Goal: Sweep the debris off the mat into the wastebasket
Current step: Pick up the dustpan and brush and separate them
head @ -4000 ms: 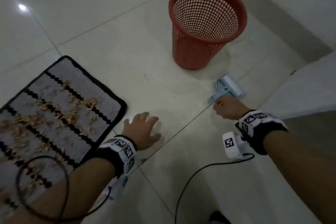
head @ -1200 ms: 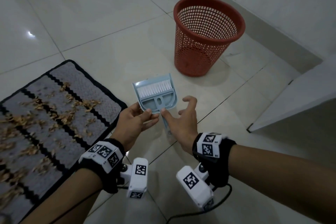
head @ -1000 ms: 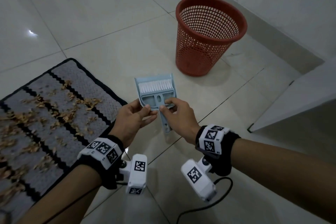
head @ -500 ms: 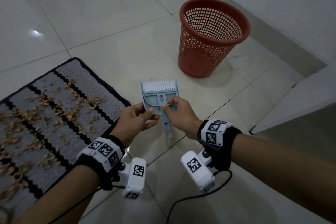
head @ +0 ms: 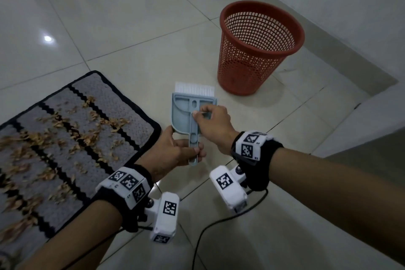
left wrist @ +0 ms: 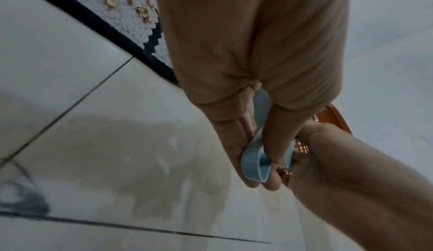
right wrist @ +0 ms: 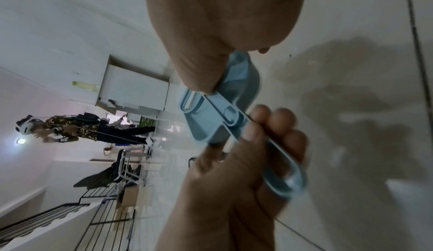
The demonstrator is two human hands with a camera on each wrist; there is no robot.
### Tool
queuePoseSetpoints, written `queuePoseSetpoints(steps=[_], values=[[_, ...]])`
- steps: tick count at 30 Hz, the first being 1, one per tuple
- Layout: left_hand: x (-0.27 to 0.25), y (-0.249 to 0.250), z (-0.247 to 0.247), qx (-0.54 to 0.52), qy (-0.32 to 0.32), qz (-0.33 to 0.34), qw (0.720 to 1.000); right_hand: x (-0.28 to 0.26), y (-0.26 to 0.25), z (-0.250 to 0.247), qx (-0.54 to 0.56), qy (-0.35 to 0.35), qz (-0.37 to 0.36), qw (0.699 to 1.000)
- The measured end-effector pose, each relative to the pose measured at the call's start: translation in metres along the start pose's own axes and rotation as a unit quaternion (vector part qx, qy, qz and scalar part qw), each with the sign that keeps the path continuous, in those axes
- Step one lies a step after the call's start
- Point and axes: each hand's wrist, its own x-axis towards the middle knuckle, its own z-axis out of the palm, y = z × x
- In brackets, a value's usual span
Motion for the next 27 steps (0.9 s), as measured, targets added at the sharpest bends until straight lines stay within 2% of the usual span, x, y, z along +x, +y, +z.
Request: queuePoseSetpoints(steps=[3, 5, 7, 9, 11, 13, 17, 19, 23, 27], values=[[-0.006, -0.005, 0.003, 0.027, 0.010, -0.020, 0.999, 0.017, -0.014, -0.014, -0.009, 0.031, -0.020, 0.999], [-0.006, -0.011, 0.001, 0.028, 0.032, -0.026, 0.999, 0.026, -0.020, -0.022, 0.005, 0.018, -0.047, 0.999], [-0.005, -0.012, -0.008, 0.030, 0.068, -0.027, 0.997, 0.026, -0.026, -0.028, 0.047, -0.033, -0.063, 0.996], [-0.005, -0.005, -0.021, 0.045, 0.101, -0.022, 0.994, 0.021, -0.033, -0.032, 0.080, -0.111, -0.050, 0.989], [-0.010, 0.009, -0.039, 0.069, 0.106, -0.020, 0.992, 0.016, -0.042, -0.032, 0.059, -0.168, -0.068, 0.982], [-0.017, 0.031, -0.063, 0.123, 0.111, -0.031, 0.986, 0.014, -0.057, -0.029, 0.013, -0.186, -0.109, 0.976], [-0.048, 0.079, -0.129, 0.299, 0.109, -0.082, 0.944, 0.011, -0.102, -0.006, -0.029, -0.204, -0.144, 0.968], [-0.076, 0.101, -0.159, 0.342, 0.118, -0.109, 0.926, 0.009, -0.128, 0.011, -0.057, -0.225, -0.165, 0.959], [-0.138, 0.126, -0.222, 0.363, 0.191, -0.143, 0.901, 0.001, -0.191, 0.055, -0.142, -0.247, -0.245, 0.927], [-0.189, 0.126, -0.275, 0.367, 0.280, -0.151, 0.874, -0.020, -0.254, 0.112, -0.213, -0.261, -0.343, 0.877]])
